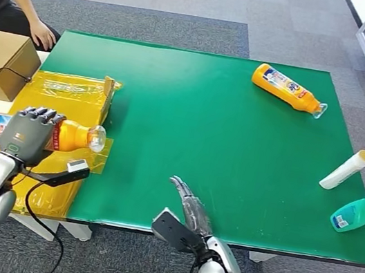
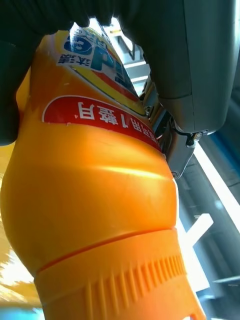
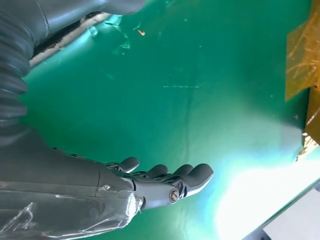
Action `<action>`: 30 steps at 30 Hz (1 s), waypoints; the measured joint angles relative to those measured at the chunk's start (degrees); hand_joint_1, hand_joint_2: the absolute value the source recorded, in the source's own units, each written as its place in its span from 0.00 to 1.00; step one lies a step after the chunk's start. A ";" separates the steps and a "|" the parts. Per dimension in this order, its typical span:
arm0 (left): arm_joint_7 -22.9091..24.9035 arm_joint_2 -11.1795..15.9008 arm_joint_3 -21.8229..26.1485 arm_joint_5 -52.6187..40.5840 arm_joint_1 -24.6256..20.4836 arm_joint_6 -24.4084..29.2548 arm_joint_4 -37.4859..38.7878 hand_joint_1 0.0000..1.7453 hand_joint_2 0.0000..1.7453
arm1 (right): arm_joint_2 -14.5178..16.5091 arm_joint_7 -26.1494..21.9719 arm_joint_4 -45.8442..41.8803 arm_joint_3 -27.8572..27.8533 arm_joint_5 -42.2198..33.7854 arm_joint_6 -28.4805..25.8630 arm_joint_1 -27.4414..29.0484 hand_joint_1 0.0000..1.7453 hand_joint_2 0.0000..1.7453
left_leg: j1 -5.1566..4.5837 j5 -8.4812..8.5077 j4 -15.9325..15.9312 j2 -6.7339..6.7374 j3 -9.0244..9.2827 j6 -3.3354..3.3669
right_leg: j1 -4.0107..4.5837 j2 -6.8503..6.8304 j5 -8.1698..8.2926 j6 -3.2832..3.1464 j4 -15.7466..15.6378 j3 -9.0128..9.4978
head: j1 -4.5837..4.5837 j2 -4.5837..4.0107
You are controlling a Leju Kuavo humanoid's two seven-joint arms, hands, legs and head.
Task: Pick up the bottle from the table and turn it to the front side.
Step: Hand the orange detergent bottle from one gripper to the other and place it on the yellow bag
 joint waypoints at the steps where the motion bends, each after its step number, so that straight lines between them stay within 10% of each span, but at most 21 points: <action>1: 0.22 0.63 -0.17 0.00 -0.93 1.07 3.60 1.00 1.00 | -0.22 -0.16 0.08 0.08 0.15 -0.01 0.16 0.00 1.00 | 0.01 0.01 0.00 0.00 0.00 0.00 | 0.01 0.00 0.00 0.00 0.00 0.00 | 0.01 0.00; 9: -0.37 1.03 -0.31 -0.02 -7.35 8.36 29.24 1.00 1.00 | -2.08 -0.78 1.29 1.30 -1.97 0.38 2.47 0.00 1.00 | -0.02 -0.02 0.01 -0.01 -0.03 0.04 | -0.02 -0.01 0.03 0.05 -0.01 0.04 | 0.01 0.00; 12: -0.78 0.07 -0.31 -0.04 -10.46 8.73 35.34 0.28 1.00 | -2.10 -0.80 1.81 2.49 -2.66 0.96 2.71 0.00 1.00 | -0.02 -0.03 0.00 -0.05 0.00 0.05 | -0.03 -0.04 -0.02 0.07 -0.01 0.12 | 0.02 0.00; 13: -1.02 -0.41 -0.30 -0.04 -11.63 8.92 37.34 0.03 0.75 | -2.10 -0.73 2.00 2.96 -2.90 1.13 2.71 0.00 1.00 | -0.02 -0.04 0.00 -0.06 0.02 0.06 | -0.03 -0.05 -0.03 0.07 -0.01 0.16 | 0.02 0.00; 16: -3.55 -1.91 0.48 0.82 -13.65 9.94 41.25 0.00 0.00 | -2.12 -0.23 2.37 3.99 -3.89 1.28 2.78 0.00 1.00 | -0.01 -0.03 0.00 -0.06 0.10 0.06 | -0.02 -0.07 -0.02 0.05 -0.01 0.22 | 0.01 0.00; 22: -21.27 -6.99 9.78 31.21 -8.26 -5.25 32.78 0.00 0.00 | -3.05 1.49 1.44 4.47 -6.33 0.47 4.27 0.00 1.00 | -0.06 0.01 0.00 -0.01 0.12 0.15 | -0.09 -0.05 0.09 0.12 -0.02 0.25 | 0.03 0.00; 30: -27.61 -12.83 20.91 59.92 5.19 -18.65 10.10 0.00 0.00 | -3.60 2.27 -1.97 4.04 -6.13 0.07 6.75 0.00 1.00 | -0.11 -0.20 0.00 0.23 0.09 0.18 | -0.12 0.17 -0.06 0.13 -0.04 0.11 | 0.01 0.00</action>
